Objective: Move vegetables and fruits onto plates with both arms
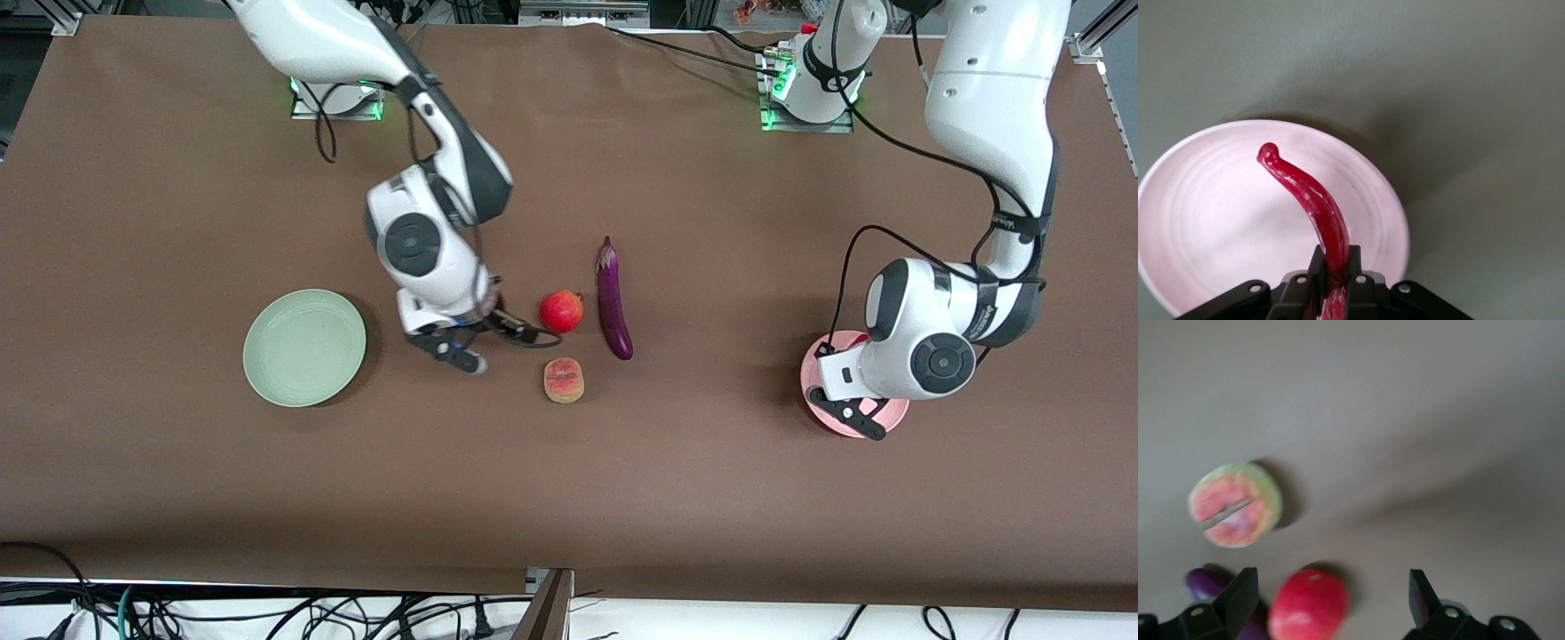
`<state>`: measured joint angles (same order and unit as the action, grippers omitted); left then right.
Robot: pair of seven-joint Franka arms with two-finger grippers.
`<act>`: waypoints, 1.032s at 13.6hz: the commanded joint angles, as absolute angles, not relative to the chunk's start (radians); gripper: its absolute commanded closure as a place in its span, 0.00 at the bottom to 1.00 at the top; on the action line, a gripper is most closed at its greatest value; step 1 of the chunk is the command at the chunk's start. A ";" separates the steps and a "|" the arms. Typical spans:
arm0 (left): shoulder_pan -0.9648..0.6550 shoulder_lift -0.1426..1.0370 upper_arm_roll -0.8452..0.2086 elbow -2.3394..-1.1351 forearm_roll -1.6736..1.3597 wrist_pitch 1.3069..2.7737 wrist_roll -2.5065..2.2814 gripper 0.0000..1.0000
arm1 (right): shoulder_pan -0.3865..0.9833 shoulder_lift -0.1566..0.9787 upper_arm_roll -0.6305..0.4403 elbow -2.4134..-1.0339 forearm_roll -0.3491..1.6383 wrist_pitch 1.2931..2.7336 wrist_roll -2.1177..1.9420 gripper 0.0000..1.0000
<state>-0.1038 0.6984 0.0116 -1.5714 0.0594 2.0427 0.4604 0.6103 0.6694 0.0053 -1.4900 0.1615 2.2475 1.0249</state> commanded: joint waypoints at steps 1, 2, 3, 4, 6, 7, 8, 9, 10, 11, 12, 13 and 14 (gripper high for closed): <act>-0.107 0.719 0.000 -1.523 0.058 2.025 0.489 0.01 | 0.661 0.741 -0.005 -1.424 0.172 2.281 1.130 0.01; -0.104 0.716 0.000 -1.523 0.060 2.025 0.495 0.00 | 0.667 0.752 -0.005 -1.425 0.173 2.296 1.149 0.01; -0.104 0.713 0.000 -1.523 0.060 2.025 0.495 0.00 | 0.676 0.764 -0.005 -1.425 0.172 2.307 1.158 0.01; -0.104 0.712 -0.002 -1.522 0.061 2.025 0.495 0.00 | 0.693 0.779 -0.005 -1.425 0.172 2.315 1.158 0.01; -0.104 0.712 -0.002 -1.522 0.060 2.025 0.494 0.00 | 0.709 0.793 -0.005 -1.428 0.172 2.345 1.169 0.01; -0.104 0.710 -0.002 -1.522 0.060 2.025 0.492 0.00 | 0.712 0.795 -0.005 -1.433 0.173 2.352 1.170 0.01; -0.103 0.710 -0.003 -1.520 0.060 2.025 0.492 0.00 | 0.713 0.798 -0.005 -1.434 0.173 2.352 1.170 0.01; -0.101 0.710 -0.005 -1.519 0.060 2.025 0.492 0.00 | 0.715 0.799 -0.005 -1.439 0.175 2.352 1.172 0.01; -0.103 0.710 -0.006 -1.516 0.060 2.023 0.491 0.00 | 0.718 0.799 -0.005 -1.451 0.175 2.352 1.170 0.01; -0.101 0.710 -0.006 -1.516 0.058 2.019 0.488 0.00 | 0.724 0.799 -0.005 -1.465 0.175 2.353 1.169 0.01; -0.097 0.710 -0.008 -1.516 0.055 2.016 0.488 0.00 | 0.729 0.799 -0.005 -1.479 0.175 2.359 1.169 0.01; -0.095 0.710 -0.008 -1.517 0.039 2.013 0.489 0.00 | 0.732 0.799 -0.005 -1.494 0.175 2.371 1.169 0.01; -0.094 0.710 -0.008 -1.522 0.026 2.008 0.491 0.00 | 0.739 0.799 -0.005 -1.512 0.175 2.394 1.170 0.01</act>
